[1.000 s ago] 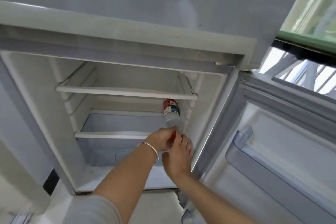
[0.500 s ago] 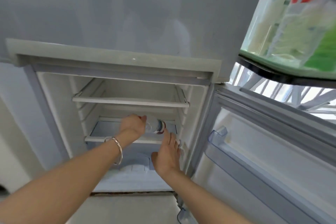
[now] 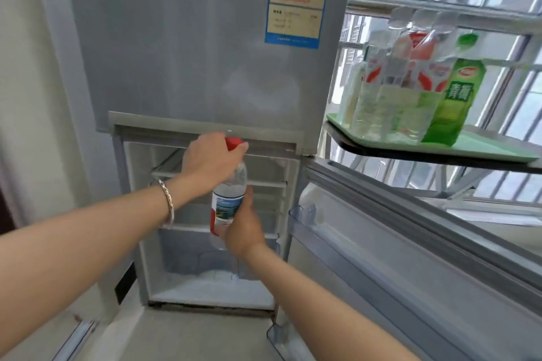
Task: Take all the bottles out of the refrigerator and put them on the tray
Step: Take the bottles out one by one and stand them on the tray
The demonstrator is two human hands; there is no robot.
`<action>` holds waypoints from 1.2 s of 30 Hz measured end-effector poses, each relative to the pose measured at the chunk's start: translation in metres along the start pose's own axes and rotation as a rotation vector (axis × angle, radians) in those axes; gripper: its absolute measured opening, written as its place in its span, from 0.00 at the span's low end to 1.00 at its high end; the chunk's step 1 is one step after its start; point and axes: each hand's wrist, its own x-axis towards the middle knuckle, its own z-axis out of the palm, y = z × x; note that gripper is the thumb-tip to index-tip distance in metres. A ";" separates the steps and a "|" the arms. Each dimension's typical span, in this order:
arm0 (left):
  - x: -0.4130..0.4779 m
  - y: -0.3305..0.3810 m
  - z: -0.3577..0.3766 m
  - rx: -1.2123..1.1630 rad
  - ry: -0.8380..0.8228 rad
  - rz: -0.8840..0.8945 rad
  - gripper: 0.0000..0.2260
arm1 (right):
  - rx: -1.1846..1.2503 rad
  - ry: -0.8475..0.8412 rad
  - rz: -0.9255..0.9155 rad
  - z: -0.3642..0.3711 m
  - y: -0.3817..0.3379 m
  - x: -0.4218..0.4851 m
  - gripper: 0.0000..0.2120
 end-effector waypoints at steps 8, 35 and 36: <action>0.000 0.104 -0.049 -0.259 0.109 0.143 0.18 | 0.046 0.276 -0.123 -0.093 -0.048 -0.035 0.29; -0.018 0.327 0.056 -0.851 -0.551 0.298 0.20 | -0.393 1.006 -0.077 -0.381 -0.008 0.003 0.29; -0.017 0.328 0.061 -0.853 -0.571 0.320 0.19 | -0.406 1.004 -0.083 -0.384 -0.005 0.007 0.29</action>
